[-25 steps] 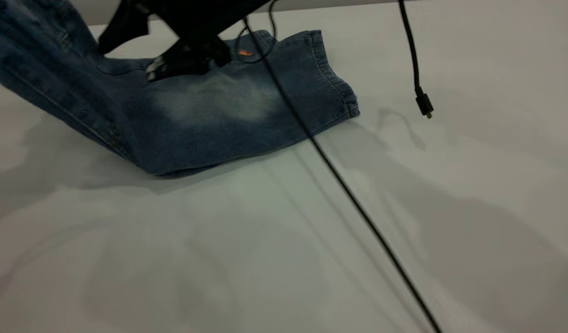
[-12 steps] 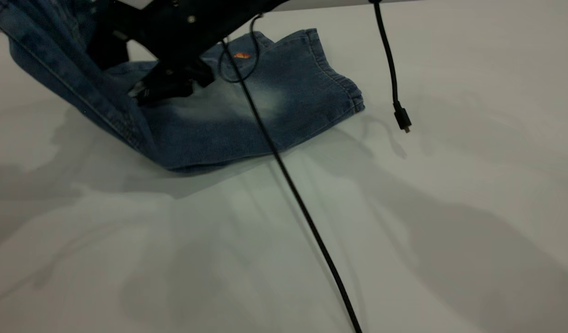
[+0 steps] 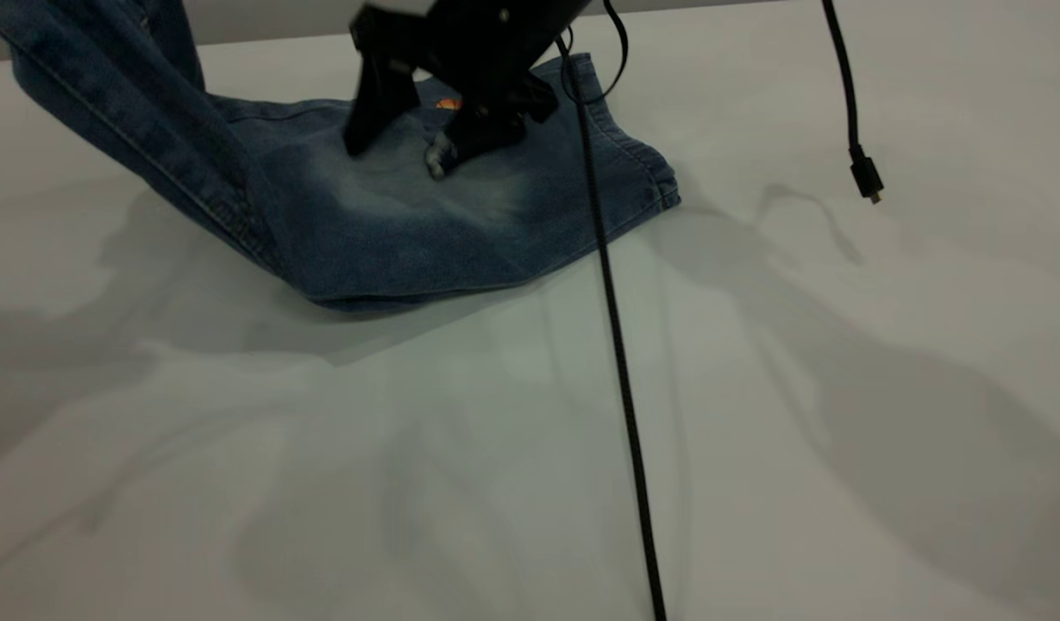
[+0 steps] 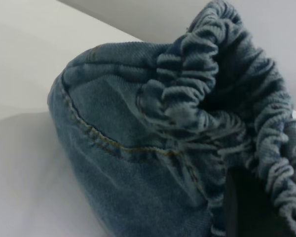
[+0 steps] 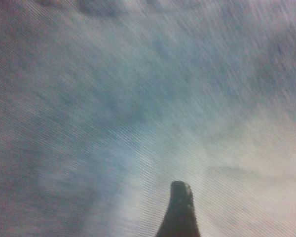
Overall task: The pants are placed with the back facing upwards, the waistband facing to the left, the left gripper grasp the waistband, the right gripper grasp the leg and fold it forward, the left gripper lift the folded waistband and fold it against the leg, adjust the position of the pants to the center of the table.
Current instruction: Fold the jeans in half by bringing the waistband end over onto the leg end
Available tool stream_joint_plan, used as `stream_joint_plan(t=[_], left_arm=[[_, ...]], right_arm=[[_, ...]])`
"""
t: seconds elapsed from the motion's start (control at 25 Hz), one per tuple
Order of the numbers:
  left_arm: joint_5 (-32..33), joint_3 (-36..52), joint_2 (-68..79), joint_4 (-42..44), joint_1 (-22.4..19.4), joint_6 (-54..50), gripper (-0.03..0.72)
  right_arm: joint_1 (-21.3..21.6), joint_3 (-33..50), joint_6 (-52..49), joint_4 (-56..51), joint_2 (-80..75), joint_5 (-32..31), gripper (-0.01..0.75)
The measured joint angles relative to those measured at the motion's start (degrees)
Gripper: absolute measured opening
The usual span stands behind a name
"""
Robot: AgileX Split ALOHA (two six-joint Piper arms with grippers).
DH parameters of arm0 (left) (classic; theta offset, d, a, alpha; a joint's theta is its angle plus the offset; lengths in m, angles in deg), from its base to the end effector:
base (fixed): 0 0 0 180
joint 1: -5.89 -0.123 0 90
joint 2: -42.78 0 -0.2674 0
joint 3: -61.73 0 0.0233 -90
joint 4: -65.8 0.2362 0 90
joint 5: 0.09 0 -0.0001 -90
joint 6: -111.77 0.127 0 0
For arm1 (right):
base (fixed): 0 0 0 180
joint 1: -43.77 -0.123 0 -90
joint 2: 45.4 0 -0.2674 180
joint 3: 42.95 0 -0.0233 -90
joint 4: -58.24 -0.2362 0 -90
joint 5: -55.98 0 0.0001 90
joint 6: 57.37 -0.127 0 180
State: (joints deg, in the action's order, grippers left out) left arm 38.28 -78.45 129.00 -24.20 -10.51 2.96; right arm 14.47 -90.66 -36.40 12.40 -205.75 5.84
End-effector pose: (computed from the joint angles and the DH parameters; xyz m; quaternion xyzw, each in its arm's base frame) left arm 0.2789 -0.0002 0.2111 -0.1125 0.8473 -0.3018 0.4222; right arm 0.4259 0.3193 0.0495 -0.2039 0.9103 0.3421 0.1133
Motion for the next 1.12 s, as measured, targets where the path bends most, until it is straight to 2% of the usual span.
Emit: stream_joint_plan(t=[0.16, 0.44, 0.64, 0.84, 1.12], left_arm=[[-0.05, -1.45, 0.00, -0.50, 2.26, 0.00, 0.161], [-2.95, -3.38, 0.11, -2.12, 7.84, 0.05, 0.161], [-4.56, -3.38, 0.13, -1.68, 9.86, 0.05, 0.161], [-4.69, -3.38, 0.13, -1.68, 9.86, 0.19, 0.161], [-5.53, -3.32, 1.34, -1.62, 9.81, 0.25, 0.161]], right_arm=[[-1.38, 0.00, -0.50, 4.94, -0.43, 1.24, 0.509], [-5.63, 0.00, -0.44, 3.42, -2.29, 1.60, 0.508], [-7.18, -0.07, 0.42, 3.43, -2.40, 1.48, 0.508], [-4.68, -0.02, 0.22, 4.40, -1.39, -1.83, 0.508], [0.79, 0.02, 0.63, 4.10, 4.17, -2.61, 0.508]])
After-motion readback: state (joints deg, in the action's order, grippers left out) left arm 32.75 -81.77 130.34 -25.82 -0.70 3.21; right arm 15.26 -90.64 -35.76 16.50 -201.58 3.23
